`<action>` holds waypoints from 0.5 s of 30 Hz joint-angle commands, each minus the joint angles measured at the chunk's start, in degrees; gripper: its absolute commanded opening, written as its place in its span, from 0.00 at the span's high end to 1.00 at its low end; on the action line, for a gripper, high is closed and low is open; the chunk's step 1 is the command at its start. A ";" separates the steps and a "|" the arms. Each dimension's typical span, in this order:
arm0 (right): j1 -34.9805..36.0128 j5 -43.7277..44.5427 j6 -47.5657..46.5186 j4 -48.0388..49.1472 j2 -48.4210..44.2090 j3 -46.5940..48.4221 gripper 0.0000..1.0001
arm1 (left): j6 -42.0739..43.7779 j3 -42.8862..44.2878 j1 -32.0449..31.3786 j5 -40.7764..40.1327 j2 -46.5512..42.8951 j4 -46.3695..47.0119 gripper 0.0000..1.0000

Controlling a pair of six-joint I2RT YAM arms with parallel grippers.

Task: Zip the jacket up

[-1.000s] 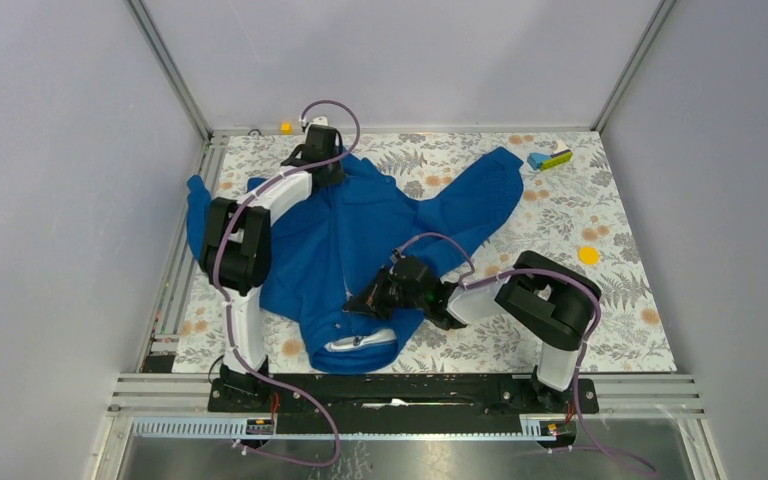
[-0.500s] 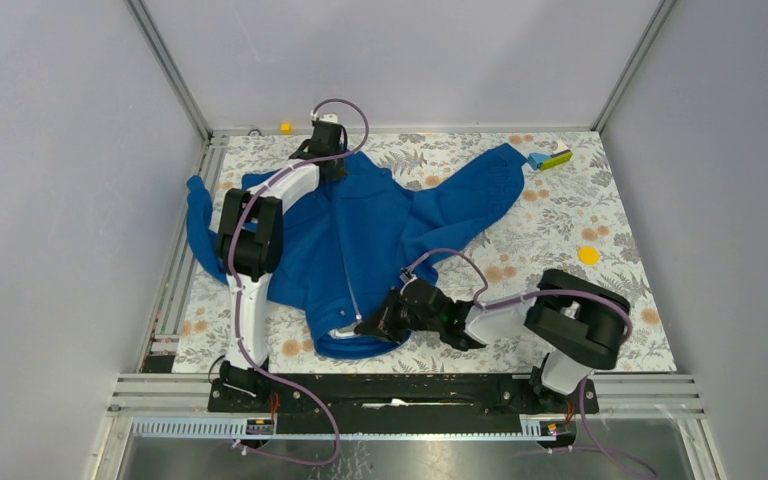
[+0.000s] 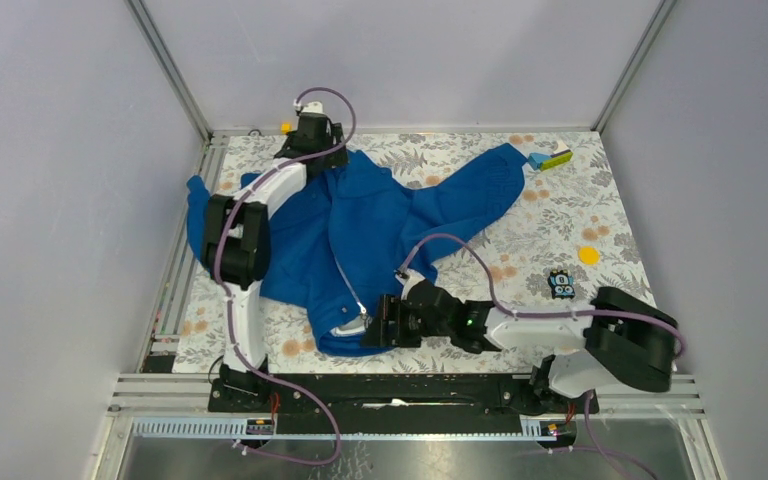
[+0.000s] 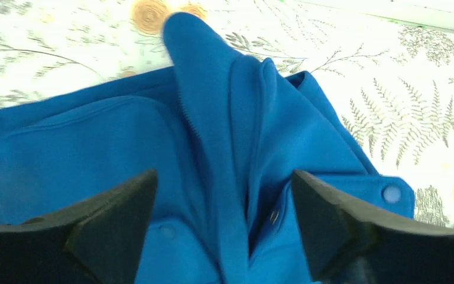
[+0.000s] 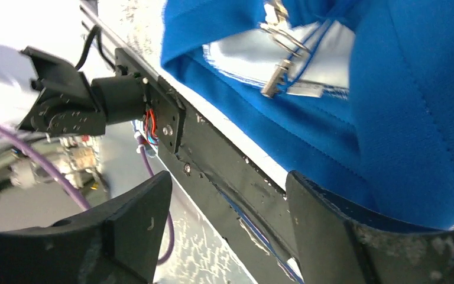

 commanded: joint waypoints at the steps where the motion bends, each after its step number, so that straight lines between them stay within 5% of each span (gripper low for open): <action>1: -1.06 5.65 -20.81 -12.90 -10.52 5.99 0.19 | -5.10 -6.42 0.59 2.40 -15.07 2.81 0.03; 7: -3.87 24.38 -39.82 -38.99 -22.92 20.53 0.05 | -10.63 -18.45 0.36 17.40 -32.85 -0.89 0.01; 15: -4.69 44.13 -51.73 -48.47 -31.56 39.63 0.00 | -7.88 -24.54 -0.02 28.64 -59.45 -5.85 0.01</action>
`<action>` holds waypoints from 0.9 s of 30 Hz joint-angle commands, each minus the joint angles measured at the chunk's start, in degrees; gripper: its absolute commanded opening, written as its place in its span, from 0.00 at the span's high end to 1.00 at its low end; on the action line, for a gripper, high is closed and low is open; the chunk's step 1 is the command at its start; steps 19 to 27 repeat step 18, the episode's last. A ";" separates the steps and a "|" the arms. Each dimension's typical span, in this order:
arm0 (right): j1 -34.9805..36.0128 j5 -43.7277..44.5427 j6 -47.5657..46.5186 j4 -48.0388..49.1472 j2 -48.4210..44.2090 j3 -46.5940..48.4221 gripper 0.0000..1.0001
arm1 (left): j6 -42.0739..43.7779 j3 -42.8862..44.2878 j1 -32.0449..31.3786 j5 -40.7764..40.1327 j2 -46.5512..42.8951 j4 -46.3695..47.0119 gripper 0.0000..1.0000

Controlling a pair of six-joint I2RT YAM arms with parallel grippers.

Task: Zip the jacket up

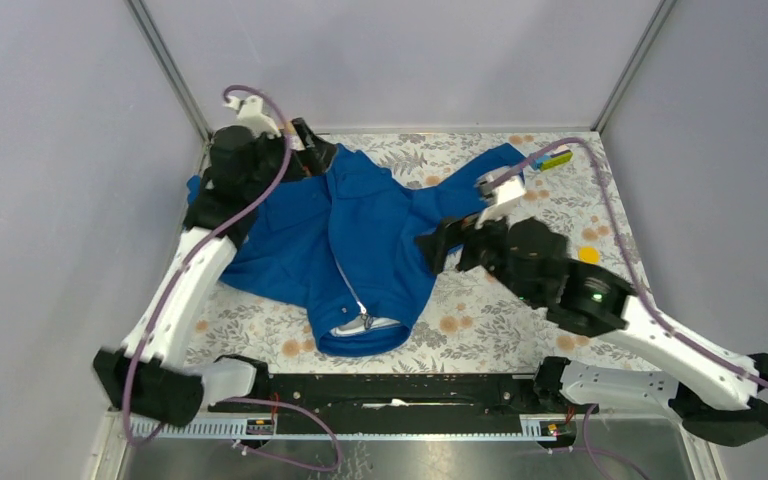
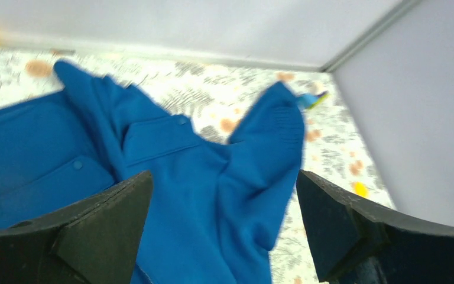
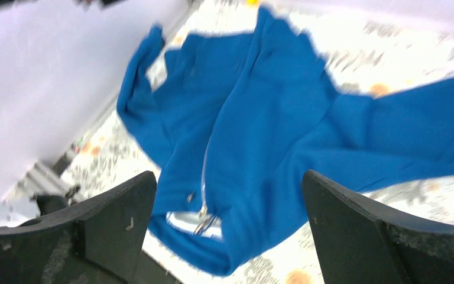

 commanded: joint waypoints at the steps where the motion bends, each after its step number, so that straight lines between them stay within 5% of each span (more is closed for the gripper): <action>1: -0.28 14.70 -10.14 -6.63 -4.29 8.21 0.00 | 1.39 0.48 0.04 8.45 -11.72 -2.34 0.01; 12: -0.30 19.39 -19.82 0.26 -10.62 20.65 0.00 | 6.48 4.62 0.04 4.61 -31.87 -2.32 0.01; 27: -0.28 17.41 -22.65 4.73 -12.49 18.58 0.00 | 6.66 5.31 0.04 3.54 -33.25 -1.61 0.01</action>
